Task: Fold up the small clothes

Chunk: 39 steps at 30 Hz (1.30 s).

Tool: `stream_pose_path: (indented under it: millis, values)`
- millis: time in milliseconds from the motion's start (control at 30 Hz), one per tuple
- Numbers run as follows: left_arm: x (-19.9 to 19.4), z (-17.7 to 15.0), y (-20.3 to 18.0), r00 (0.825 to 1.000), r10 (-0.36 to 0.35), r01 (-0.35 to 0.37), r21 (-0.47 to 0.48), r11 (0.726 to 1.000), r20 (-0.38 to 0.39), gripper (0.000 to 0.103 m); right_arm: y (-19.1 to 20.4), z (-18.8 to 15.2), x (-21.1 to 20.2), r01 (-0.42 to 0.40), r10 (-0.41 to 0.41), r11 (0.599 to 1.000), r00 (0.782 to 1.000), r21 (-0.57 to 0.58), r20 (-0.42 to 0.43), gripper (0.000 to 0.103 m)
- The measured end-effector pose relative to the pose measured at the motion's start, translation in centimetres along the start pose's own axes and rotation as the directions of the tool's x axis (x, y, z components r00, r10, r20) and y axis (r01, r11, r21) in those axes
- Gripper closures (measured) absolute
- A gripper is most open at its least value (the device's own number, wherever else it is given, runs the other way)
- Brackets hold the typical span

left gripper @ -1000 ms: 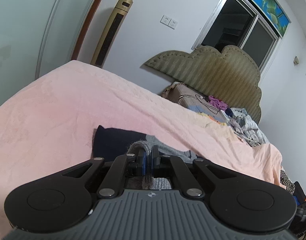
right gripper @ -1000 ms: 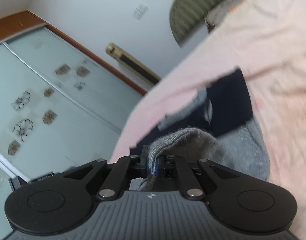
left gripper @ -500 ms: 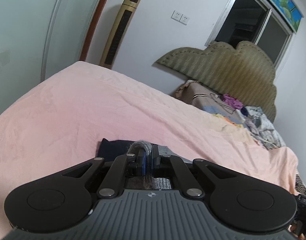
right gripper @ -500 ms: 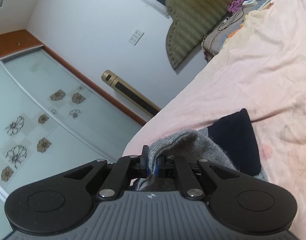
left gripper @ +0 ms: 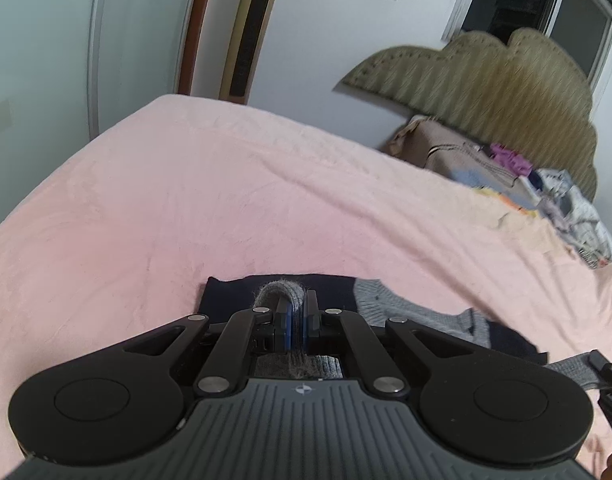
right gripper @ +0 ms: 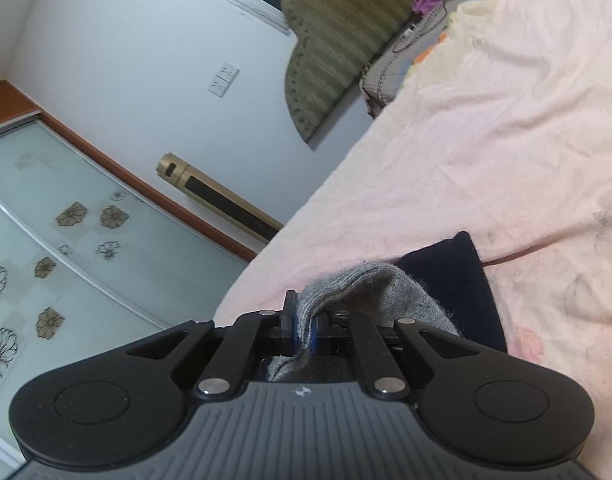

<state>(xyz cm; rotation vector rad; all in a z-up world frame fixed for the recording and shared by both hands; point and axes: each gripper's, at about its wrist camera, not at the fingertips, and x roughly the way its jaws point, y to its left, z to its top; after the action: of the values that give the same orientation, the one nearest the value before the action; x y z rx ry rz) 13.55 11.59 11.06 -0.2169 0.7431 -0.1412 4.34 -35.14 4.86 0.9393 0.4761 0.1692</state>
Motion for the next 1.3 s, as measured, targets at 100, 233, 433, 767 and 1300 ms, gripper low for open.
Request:
stream_pose_path:
  millis: [100, 233, 433, 767, 1300]
  values:
    - [1.5, 0.1, -0.2, 1.0, 0.018, -0.018, 0.008, 1.0, -0.021, 0.099, -0.6, 0.2, 1.1, 0.021, -0.021, 1.0, 1.0, 0.016, -0.005, 0.097]
    - [3.1, 0.2, -0.6, 0.998, 0.057, -0.056, 0.034, 0.998, -0.031, 0.099, -1.2, 0.4, 2.2, 0.045, -0.045, 0.999, 0.999, 0.031, -0.005, 0.097]
    - [5.0, 0.5, -0.4, 0.995, 0.076, -0.074, 0.04, 0.996, -0.059, 0.099, -2.1, 0.6, 3.3, 0.069, -0.068, 0.996, 0.998, 0.049, -0.008, 0.097]
    - [9.6, 0.4, 0.7, 0.982, 0.07, -0.073, -0.013, 0.997, -0.174, 0.098, -4.6, 0.9, 6.2, 0.144, -0.137, 0.98, 0.989, 0.139, -0.061, 0.094]
    - [7.9, 1.1, 1.5, 0.989, 0.111, -0.118, -0.063, 0.991, -0.096, 0.03, -2.4, 0.6, 7.0, 0.202, -0.204, 0.979, 0.978, -0.038, -0.043, 0.036]
